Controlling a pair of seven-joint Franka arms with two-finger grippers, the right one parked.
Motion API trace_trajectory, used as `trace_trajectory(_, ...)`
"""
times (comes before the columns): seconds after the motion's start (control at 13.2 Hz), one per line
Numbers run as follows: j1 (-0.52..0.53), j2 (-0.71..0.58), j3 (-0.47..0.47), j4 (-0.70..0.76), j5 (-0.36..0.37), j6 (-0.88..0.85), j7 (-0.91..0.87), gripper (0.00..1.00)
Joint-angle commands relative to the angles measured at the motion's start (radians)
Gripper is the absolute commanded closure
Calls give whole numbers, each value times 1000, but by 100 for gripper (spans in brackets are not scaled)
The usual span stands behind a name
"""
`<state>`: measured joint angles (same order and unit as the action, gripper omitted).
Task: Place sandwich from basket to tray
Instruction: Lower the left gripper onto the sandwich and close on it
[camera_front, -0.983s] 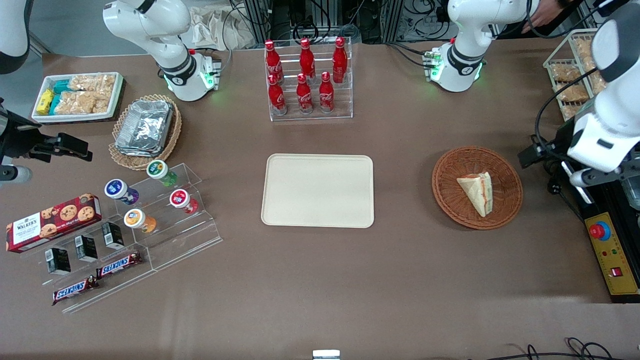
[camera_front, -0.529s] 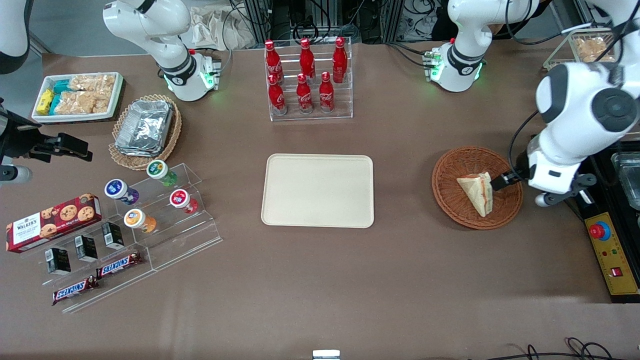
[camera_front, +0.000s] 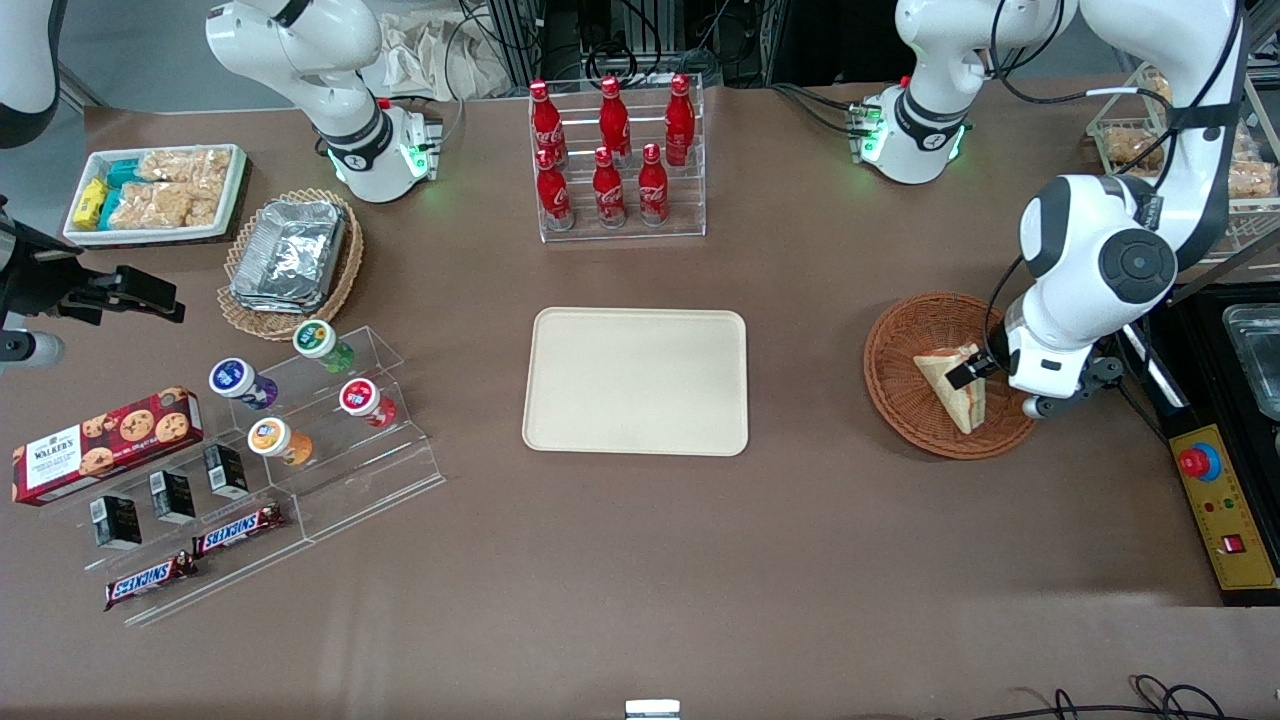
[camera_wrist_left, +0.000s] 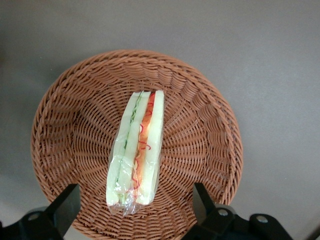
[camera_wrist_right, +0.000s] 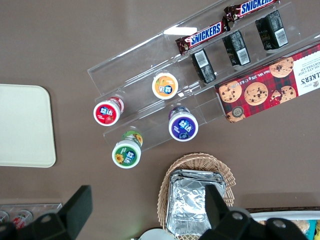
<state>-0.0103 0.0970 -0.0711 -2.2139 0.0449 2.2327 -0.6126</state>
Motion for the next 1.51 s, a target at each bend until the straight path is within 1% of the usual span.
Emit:
trace_trajectory(0.0,1,0,-6,-21,16,18,-36,0)
trace_trajectory(0.3,-7,13,-7,-23,26,18,-84,0)
trace_trajectory(0.38,-7,35,-7,-21,45,22,-87,0)
trace_trajectory(0.45,-7,58,-7,-24,67,48,-90,0)
trace_trajectory(0.68,4,98,-6,-82,73,206,-85,0)
trace_trajectory(0.76,7,111,-4,-99,85,256,-84,0)
trace_trajectory(0.83,7,122,-4,-102,88,269,-85,0)
trace_trajectory(0.91,7,121,-4,-102,89,269,-85,4)
trace_trajectory(0.98,7,116,-4,-107,89,269,-87,29)
trace_trajectory(1.06,7,118,-4,-112,89,269,-87,72)
trace_trajectory(1.13,6,119,-4,-110,89,269,-88,100)
trace_trajectory(1.29,6,115,-6,-110,88,269,-88,100)
trace_trajectory(1.44,-2,75,-7,-102,87,228,-87,100)
